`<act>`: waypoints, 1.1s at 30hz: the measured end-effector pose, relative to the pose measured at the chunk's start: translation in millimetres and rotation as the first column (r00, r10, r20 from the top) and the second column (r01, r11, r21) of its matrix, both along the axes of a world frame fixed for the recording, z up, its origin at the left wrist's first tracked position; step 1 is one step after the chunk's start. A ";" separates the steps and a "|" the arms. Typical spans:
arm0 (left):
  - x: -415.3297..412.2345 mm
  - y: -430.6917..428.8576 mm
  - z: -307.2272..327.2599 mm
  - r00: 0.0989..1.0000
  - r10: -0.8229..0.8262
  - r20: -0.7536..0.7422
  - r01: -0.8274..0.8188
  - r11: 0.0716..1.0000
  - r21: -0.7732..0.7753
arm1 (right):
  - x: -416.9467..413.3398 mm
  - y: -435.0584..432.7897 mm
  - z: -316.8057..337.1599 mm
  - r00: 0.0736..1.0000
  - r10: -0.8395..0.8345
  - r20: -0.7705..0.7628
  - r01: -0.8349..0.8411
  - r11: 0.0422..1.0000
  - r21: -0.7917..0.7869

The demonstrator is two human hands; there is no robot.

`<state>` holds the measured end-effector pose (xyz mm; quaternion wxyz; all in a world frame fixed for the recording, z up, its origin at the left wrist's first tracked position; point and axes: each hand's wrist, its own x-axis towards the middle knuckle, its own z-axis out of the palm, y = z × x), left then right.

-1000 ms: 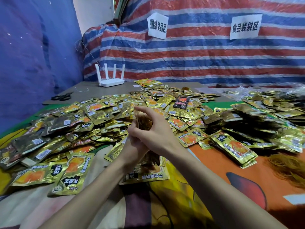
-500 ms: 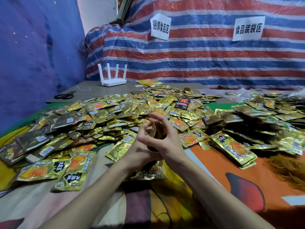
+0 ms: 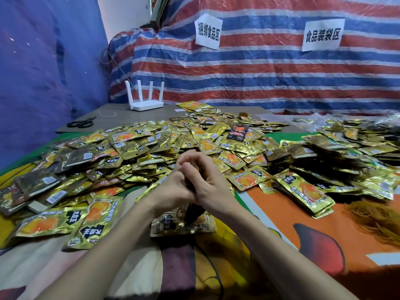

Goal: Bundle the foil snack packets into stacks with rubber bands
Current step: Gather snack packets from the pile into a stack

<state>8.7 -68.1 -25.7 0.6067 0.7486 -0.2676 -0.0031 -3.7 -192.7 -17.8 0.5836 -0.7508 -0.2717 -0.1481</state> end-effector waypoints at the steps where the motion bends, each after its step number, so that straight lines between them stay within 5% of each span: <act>1: 0.9 0.7 2.1 1.000 0.017 0.000 -0.017 0.999 -0.034 | 0.5 1.2 0.6 1.000 -0.006 0.003 0.006 1.000 -0.012; 9: -6.4 -17.7 -7.0 0.992 0.121 0.035 -0.115 0.985 -0.132 | -14.3 -9.6 4.4 0.989 0.066 -0.131 -0.078 0.993 -0.091; 15: -9.0 -13.9 -9.0 0.994 0.108 0.010 -0.102 0.964 -0.247 | -44.4 -65.8 9.9 0.953 -0.290 0.085 0.300 0.942 -0.152; 19: -16.5 -17.0 -0.5 0.996 0.056 0.074 -0.043 0.986 -0.163 | -66.3 -117.2 8.5 0.896 -0.416 0.155 0.444 0.850 -0.285; 22: -26.7 -33.1 8.4 0.993 0.036 0.115 -0.022 0.992 -0.121 | -74.0 -156.6 7.6 0.810 -0.532 0.247 0.584 0.689 -0.428; 28: -42.3 -58.0 27.2 0.990 -0.009 0.138 0.027 0.991 -0.134 | -75.1 -248.2 9.9 0.511 -0.789 0.343 0.630 0.073 -0.773; 33: -42.0 -62.8 30.1 0.989 -0.030 0.147 0.050 0.990 -0.135 | -71.6 -289.1 19.7 0.372 -0.834 0.408 0.586 -0.130 -0.800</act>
